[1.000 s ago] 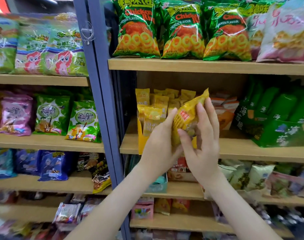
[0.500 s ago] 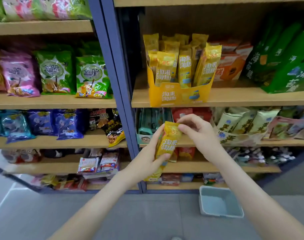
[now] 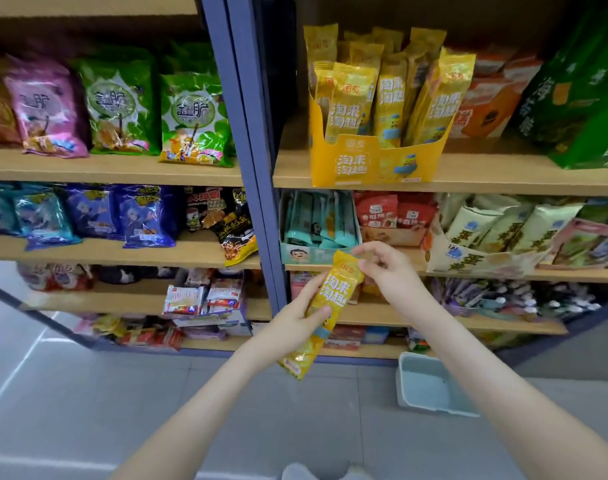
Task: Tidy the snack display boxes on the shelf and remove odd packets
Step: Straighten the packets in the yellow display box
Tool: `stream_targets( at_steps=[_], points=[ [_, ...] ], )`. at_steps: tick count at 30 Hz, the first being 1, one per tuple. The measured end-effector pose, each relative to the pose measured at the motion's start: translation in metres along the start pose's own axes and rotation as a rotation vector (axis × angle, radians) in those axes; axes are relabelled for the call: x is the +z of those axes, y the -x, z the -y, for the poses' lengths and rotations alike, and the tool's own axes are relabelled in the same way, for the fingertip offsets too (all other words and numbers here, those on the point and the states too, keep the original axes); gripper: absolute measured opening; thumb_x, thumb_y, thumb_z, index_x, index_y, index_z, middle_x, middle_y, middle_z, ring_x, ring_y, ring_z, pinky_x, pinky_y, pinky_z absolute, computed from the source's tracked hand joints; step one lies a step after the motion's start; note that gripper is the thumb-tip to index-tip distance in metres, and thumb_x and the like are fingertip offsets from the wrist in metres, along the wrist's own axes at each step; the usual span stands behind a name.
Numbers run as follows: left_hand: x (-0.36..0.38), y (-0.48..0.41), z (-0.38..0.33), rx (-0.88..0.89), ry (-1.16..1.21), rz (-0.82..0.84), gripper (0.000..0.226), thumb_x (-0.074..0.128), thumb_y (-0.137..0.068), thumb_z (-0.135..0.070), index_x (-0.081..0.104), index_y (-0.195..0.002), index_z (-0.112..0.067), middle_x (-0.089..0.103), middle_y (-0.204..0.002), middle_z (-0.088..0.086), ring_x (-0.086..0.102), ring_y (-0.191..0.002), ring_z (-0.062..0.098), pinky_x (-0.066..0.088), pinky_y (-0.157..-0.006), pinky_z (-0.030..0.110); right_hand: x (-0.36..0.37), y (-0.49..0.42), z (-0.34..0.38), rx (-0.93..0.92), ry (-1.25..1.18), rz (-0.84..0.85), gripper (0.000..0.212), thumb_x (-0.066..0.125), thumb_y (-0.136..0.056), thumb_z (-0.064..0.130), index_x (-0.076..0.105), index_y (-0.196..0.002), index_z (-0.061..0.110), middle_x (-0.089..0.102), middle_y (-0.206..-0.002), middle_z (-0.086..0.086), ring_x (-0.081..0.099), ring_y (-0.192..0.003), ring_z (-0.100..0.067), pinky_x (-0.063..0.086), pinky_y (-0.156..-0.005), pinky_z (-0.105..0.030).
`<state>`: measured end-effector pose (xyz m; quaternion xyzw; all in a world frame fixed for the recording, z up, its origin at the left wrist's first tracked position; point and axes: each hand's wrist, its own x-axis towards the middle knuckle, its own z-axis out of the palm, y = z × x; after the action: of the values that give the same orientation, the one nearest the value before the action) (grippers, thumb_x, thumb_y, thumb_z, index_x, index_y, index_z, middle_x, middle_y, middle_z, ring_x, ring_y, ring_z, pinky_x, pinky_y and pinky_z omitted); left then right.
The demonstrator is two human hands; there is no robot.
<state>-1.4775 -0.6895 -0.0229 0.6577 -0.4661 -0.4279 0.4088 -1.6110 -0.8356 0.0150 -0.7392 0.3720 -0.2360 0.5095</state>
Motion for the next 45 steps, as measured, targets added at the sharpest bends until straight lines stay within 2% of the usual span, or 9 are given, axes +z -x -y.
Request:
stream_targets(
  at_steps=[6,10,21,28,31,34,36,40,45],
  points=[
    [0.024,-0.016,-0.007,-0.041,-0.065,-0.23,0.049,0.072,-0.085,-0.039,0.044,-0.125,-0.031,0.065,-0.118,-0.007,0.061,-0.106,0.008,0.049,-0.088,0.025,-0.007,-0.002,-0.006,0.009,-0.174,0.063,0.025,0.051,-0.097,0.006,0.068,-0.095,0.023,0.059,-0.083,-0.005,0.057,-0.073,-0.01,0.047,-0.071,-0.023],
    [0.014,-0.02,-0.002,-0.097,0.075,-0.147,0.038,0.068,-0.082,-0.043,0.053,-0.116,-0.039,0.071,-0.108,-0.006,0.068,-0.095,0.01,0.055,-0.085,0.031,-0.021,-0.005,-0.013,-0.004,-0.177,0.325,0.016,0.053,-0.097,0.011,0.066,-0.102,0.021,0.066,-0.109,-0.003,0.063,-0.099,-0.013,0.053,-0.086,-0.027],
    [0.001,-0.003,0.004,-0.203,0.233,0.099,0.033,0.056,-0.097,-0.031,0.055,-0.129,-0.035,0.069,-0.119,-0.005,0.067,-0.106,0.014,0.053,-0.093,0.033,-0.028,-0.001,-0.022,0.028,-0.036,0.413,0.008,0.062,-0.092,0.01,0.069,-0.092,0.014,0.071,-0.088,0.006,0.065,-0.085,-0.005,0.05,-0.08,-0.02],
    [0.007,0.0,0.005,-0.272,0.251,0.097,0.029,0.049,-0.097,-0.042,0.055,-0.124,-0.032,0.068,-0.118,0.002,0.067,-0.105,0.021,0.054,-0.094,0.039,-0.012,0.003,-0.023,0.065,-0.047,0.252,0.021,0.061,-0.093,0.014,0.059,-0.073,0.019,0.06,-0.073,0.009,0.055,-0.068,-0.003,0.041,-0.073,-0.022],
    [0.016,-0.001,0.005,-0.201,0.009,0.036,0.045,0.06,-0.09,-0.049,0.048,-0.13,-0.03,0.065,-0.119,-0.005,0.065,-0.101,0.011,0.056,-0.08,0.025,-0.006,0.003,-0.026,0.099,-0.025,0.149,0.025,0.059,-0.095,0.022,0.054,-0.07,0.02,0.055,-0.074,0.005,0.05,-0.074,-0.012,0.039,-0.073,-0.031],
    [0.019,-0.003,0.005,-0.192,-0.18,-0.076,0.044,0.064,-0.089,-0.045,0.049,-0.124,-0.023,0.064,-0.111,-0.005,0.063,-0.09,0.006,0.048,-0.064,0.014,0.0,0.004,-0.025,0.064,-0.011,0.061,0.017,0.061,-0.094,0.022,0.056,-0.078,0.019,0.051,-0.094,-0.001,0.049,-0.086,-0.014,0.04,-0.072,-0.019],
    [0.019,-0.005,0.007,-0.219,-0.081,-0.167,0.039,0.061,-0.092,-0.044,0.05,-0.122,-0.021,0.063,-0.112,-0.002,0.063,-0.095,0.012,0.052,-0.072,0.023,0.004,0.006,-0.025,0.059,-0.026,0.058,0.014,0.066,-0.09,0.024,0.058,-0.101,0.021,0.049,-0.113,0.0,0.051,-0.099,-0.012,0.042,-0.08,-0.016],
    [0.018,-0.012,0.006,-0.267,0.455,-0.392,0.041,0.052,-0.097,-0.044,0.047,-0.124,-0.014,0.064,-0.115,0.011,0.066,-0.098,0.021,0.054,-0.081,0.039,0.016,0.019,-0.026,0.224,-0.137,0.418,0.075,0.075,-0.077,0.034,0.034,-0.139,0.024,0.055,-0.125,0.001,0.062,-0.107,-0.016,0.053,-0.091,-0.035],
    [0.015,-0.019,-0.005,-0.215,0.874,-0.591,0.038,0.041,-0.104,-0.032,0.038,-0.13,-0.005,0.063,-0.116,0.02,0.067,-0.098,0.028,0.055,-0.082,0.042,0.033,0.026,-0.031,0.241,-0.19,0.557,0.062,0.073,-0.085,0.023,0.043,-0.139,0.018,0.065,-0.121,-0.006,0.066,-0.107,-0.019,0.054,-0.091,-0.034]
  ],
)
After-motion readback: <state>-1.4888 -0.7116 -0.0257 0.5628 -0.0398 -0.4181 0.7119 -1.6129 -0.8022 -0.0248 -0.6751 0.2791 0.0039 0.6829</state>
